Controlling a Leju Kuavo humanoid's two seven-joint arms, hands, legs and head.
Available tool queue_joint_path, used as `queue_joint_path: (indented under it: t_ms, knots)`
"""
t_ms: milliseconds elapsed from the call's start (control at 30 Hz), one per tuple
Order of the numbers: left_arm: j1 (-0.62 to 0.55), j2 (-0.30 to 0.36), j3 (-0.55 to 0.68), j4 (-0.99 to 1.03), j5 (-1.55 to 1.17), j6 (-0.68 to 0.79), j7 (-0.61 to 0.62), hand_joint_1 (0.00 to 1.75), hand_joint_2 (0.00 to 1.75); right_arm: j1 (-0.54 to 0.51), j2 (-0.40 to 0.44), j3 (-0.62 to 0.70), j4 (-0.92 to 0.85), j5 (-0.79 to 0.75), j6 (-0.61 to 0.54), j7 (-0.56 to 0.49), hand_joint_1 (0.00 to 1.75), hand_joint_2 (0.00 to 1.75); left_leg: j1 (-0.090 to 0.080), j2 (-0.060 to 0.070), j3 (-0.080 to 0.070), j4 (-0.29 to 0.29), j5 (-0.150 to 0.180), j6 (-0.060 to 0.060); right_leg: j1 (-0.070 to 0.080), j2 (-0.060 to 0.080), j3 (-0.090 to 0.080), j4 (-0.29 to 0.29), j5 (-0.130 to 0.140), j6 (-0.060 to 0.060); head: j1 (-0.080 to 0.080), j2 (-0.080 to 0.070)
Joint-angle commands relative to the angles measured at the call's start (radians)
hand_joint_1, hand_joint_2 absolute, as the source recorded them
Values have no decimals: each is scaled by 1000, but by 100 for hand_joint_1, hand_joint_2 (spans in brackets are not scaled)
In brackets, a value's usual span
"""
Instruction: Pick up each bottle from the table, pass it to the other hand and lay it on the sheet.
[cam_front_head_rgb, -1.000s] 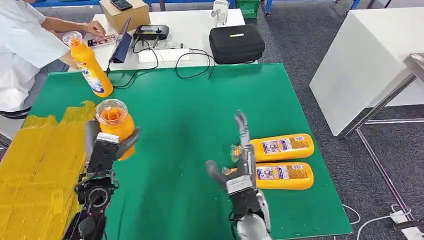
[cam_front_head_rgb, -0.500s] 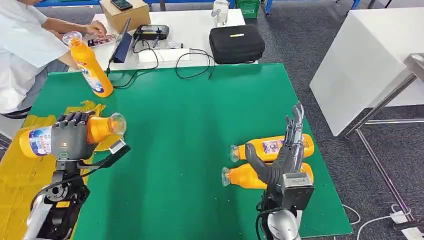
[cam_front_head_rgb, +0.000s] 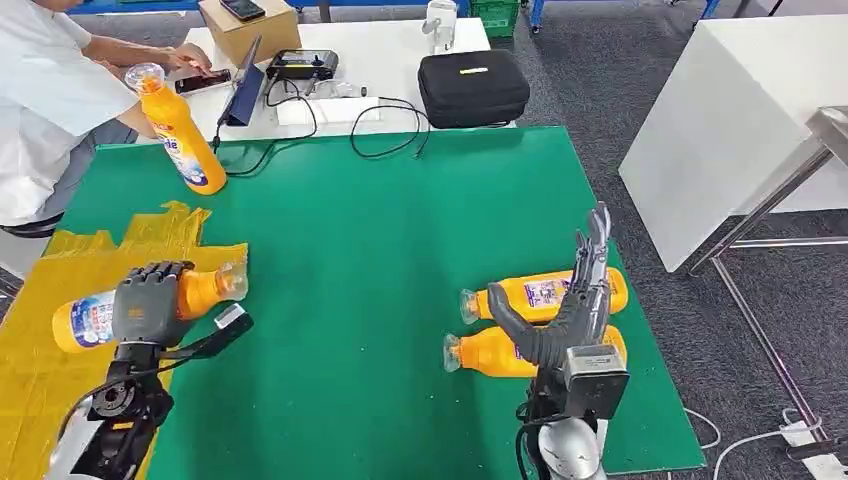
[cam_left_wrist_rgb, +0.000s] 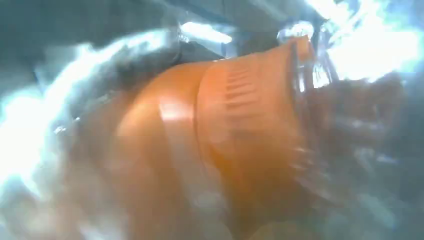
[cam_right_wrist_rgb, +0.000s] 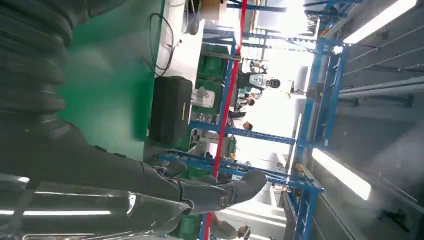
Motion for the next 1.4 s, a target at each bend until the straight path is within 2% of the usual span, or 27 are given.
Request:
queue_joint_path:
  t_ms: [33, 1333, 1367, 1400]
  knots:
    - [-55, -20, 56, 155, 9, 0, -14, 175, 175, -41, -28, 14, 72, 5, -5, 2, 0, 175, 0, -2, 3, -1, 0, 0, 0, -2, 3, -1, -1, 1, 0, 0]
    - [-55, -20, 56, 155, 9, 0, -14, 175, 175, -41, -28, 14, 72, 5, -5, 2, 0, 175, 0, -1, 2, -1, 0, 0, 0, -2, 3, -1, -1, 1, 0, 0]
    - [-119, -29, 43, 406, -15, -252, 75, 0, 175, -81, -29, 31, 128, 51, 55, 84, 0, 175, 0, -1, 1, -1, 0, 0, 0, -1, 2, -1, 0, 1, 0, 0]
    - [-87, -50, 45, 461, -20, -431, 87, 0, 175, -124, -6, 24, 194, 59, 56, 77, 0, 175, 0, -2, 1, -1, 0, 0, 0, -2, 2, -1, 0, 1, 0, 0]
